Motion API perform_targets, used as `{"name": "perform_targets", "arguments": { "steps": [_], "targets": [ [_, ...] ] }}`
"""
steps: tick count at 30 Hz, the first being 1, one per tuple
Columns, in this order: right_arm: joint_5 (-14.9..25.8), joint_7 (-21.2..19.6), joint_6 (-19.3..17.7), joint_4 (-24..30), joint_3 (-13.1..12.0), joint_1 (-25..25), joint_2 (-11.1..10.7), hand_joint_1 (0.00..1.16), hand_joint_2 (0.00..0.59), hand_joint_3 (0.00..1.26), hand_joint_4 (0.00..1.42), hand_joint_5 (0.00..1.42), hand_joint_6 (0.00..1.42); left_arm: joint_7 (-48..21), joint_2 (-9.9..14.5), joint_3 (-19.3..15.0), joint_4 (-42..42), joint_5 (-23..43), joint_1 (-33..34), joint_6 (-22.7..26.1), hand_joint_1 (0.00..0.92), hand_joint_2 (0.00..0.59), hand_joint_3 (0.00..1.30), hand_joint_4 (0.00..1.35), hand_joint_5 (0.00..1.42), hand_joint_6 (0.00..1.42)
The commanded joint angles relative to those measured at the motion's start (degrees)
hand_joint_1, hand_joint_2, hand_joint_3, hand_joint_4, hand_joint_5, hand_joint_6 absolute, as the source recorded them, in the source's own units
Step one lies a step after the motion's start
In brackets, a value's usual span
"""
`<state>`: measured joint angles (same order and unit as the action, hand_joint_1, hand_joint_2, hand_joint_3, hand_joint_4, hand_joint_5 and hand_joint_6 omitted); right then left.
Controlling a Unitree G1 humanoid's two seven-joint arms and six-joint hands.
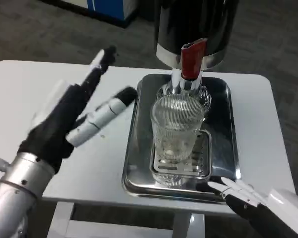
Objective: Grasp the cup under the faucet to collect the drink, then remove the cup.
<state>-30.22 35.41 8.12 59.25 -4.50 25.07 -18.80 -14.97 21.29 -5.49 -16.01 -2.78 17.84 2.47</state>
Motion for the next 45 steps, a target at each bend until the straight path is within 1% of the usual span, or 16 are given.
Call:
{"name": "perform_targets", "arguments": {
  "steps": [1, 3, 6, 11, 15, 20, 27, 31, 38, 45],
  "targets": [
    [-0.4, -0.4, 0.9, 0.7, 0.0, 0.3, -0.4, 0.5, 0.459, 0.14, 0.04, 0.0, 0.0, -1.2, -1.3, -2.8, -1.2, 7.6, 3.5, 1.4, 0.078, 0.087, 0.11, 0.05, 0.1, 0.14],
    [-0.3, -0.5, 1.0, 0.7, 0.0, 0.3, -0.5, 0.5, 0.459, 0.14, 0.04, 0.0, 0.0, -1.6, -1.1, -3.1, -0.7, 9.8, 5.2, 1.9, 0.088, 0.092, 0.15, 0.09, 0.13, 0.17],
    [-0.2, -0.6, 0.9, 0.7, 0.1, 0.4, -0.5, 0.5, 0.459, 0.14, 0.04, 0.0, 0.0, -3.0, -0.9, -2.5, 1.3, 12.0, 8.4, 2.4, 0.093, 0.102, 0.22, 0.16, 0.18, 0.27],
    [-0.1, -0.8, 0.8, 0.7, 0.2, 0.4, -0.5, 0.5, 0.459, 0.14, 0.04, 0.0, 0.0, -4.8, -1.3, -0.9, 3.0, 13.7, 11.3, 2.8, 0.109, 0.109, 0.32, 0.25, 0.23, 0.28],
    [-0.1, -0.9, 0.9, 0.7, 0.3, 0.3, -0.5, 0.5, 0.459, 0.14, 0.04, 0.0, 0.0, -5.7, -1.6, 0.6, 2.5, 14.5, 12.6, 3.6, 0.113, 0.111, 0.35, 0.27, 0.26, 0.28],
    [-0.1, -1.0, 1.0, 0.7, 0.3, 0.4, -0.5, 0.5, 0.459, 0.14, 0.04, 0.0, 0.0, -5.6, -2.9, 1.0, 2.2, 15.8, 13.3, 5.0, 0.115, 0.114, 0.36, 0.28, 0.26, 0.28],
    [0.2, -1.1, 1.1, 0.7, 0.0, 0.6, -0.4, 0.5, 0.459, 0.14, 0.05, 0.0, 0.0, -5.2, -5.8, 1.9, 3.9, 17.8, 14.5, 6.8, 0.118, 0.116, 0.35, 0.27, 0.27, 0.27],
    [0.4, -1.1, 1.2, 0.7, 0.0, 0.6, -0.5, 0.5, 0.459, 0.14, 0.05, 0.0, 0.0, -5.2, -6.6, 2.2, 4.3, 18.0, 14.8, 7.2, 0.117, 0.116, 0.35, 0.27, 0.27, 0.27],
    [0.8, -1.3, 1.2, 0.7, -0.3, 0.8, -0.4, 0.5, 0.459, 0.14, 0.05, 0.0, 0.0, -5.4, -8.2, 3.5, 5.2, 17.8, 15.8, 7.7, 0.105, 0.119, 0.35, 0.27, 0.26, 0.26],
    [1.1, -1.4, 0.9, 0.7, -0.5, 1.1, -0.1, 0.5, 0.459, 0.15, 0.05, 0.0, 0.0, -5.5, -8.8, 5.3, 5.8, 17.3, 16.5, 7.9, 0.104, 0.119, 0.34, 0.26, 0.25, 0.25]
  ]
}}
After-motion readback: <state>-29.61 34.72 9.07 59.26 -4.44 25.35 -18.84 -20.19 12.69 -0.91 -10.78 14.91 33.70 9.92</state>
